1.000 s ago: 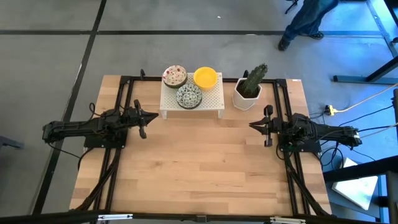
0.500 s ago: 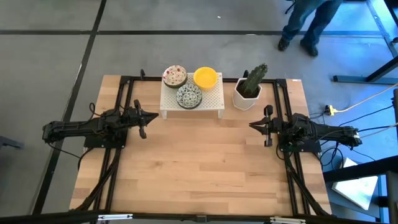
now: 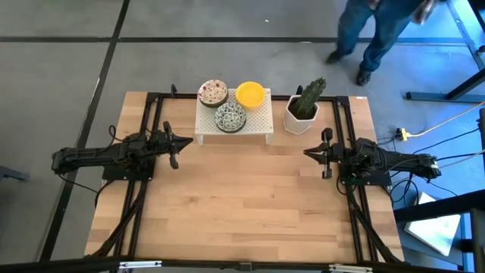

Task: Pick & Place Mini bowls
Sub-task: Return to Home Position

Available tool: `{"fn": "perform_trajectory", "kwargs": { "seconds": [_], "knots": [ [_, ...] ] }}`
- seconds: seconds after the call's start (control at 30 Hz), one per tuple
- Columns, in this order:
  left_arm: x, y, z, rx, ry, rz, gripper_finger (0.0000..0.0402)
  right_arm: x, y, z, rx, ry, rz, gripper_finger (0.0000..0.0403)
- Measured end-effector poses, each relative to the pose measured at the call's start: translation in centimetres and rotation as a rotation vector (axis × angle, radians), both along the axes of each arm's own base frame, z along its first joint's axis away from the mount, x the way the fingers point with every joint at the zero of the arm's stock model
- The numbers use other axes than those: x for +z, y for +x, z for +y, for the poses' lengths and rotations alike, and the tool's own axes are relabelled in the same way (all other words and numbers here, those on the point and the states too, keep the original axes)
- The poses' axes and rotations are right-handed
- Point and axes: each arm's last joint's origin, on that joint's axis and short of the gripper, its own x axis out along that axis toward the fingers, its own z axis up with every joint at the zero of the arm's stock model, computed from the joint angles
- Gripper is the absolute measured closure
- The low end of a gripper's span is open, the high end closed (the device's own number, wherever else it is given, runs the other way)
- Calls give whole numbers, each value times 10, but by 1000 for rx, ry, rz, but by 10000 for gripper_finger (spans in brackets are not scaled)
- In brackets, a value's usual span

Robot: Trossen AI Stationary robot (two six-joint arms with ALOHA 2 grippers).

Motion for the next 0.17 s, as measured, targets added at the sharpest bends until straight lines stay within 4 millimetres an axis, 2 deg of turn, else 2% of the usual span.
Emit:
{"fn": "perform_trajectory", "kwargs": {
  "seconds": [0.17],
  "knots": [
    [0, 0, 0, 0, 0, 0, 394, 0, 0, 0, 0, 0, 0, 370]
  ]
}}
